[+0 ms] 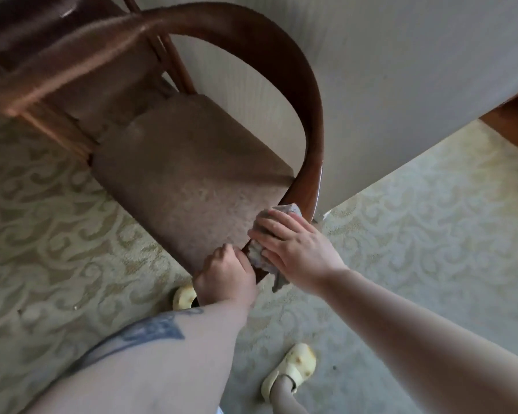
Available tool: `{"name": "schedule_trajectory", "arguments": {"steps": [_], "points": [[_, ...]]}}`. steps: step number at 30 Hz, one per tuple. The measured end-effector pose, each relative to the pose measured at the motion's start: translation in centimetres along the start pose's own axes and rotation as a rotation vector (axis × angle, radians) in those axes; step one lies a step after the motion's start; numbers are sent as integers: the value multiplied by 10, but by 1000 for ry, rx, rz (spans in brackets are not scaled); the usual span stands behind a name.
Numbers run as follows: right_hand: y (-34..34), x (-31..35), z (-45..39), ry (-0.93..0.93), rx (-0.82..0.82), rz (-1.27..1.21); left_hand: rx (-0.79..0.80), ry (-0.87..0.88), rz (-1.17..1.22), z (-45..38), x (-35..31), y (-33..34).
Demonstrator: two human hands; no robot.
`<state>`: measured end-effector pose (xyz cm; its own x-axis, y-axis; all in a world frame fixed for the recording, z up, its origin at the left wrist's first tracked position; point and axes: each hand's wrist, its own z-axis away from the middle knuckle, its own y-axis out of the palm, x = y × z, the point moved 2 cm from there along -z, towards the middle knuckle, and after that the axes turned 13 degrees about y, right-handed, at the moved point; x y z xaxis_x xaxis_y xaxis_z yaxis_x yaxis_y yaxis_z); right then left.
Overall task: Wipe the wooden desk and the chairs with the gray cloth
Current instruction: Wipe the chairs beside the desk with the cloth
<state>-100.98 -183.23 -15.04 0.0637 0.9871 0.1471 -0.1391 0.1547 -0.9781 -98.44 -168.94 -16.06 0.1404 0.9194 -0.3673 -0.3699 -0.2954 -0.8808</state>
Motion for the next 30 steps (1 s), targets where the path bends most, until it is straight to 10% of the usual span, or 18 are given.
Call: {"name": "schedule_trajectory", "arguments": {"steps": [4,11,16,22,27,30], "points": [[-2,-6,-13,321,-119,-74,-37,6,-26,-1,1,0],[5,-5,-18,-180,-107,-139,-76,-18,-51,0,2,-1],[-2,4,-31,261,-226,-162,-103,-1,-25,1,3,-1],[2,4,-27,-145,-137,-197,-35,-28,-34,0,1,-2],[-13,-24,-39,305,-217,-155,4,-33,-43,-2,3,-2],[-1,19,-10,82,-165,-250,44,-16,-43,-1,-3,-7]]}}
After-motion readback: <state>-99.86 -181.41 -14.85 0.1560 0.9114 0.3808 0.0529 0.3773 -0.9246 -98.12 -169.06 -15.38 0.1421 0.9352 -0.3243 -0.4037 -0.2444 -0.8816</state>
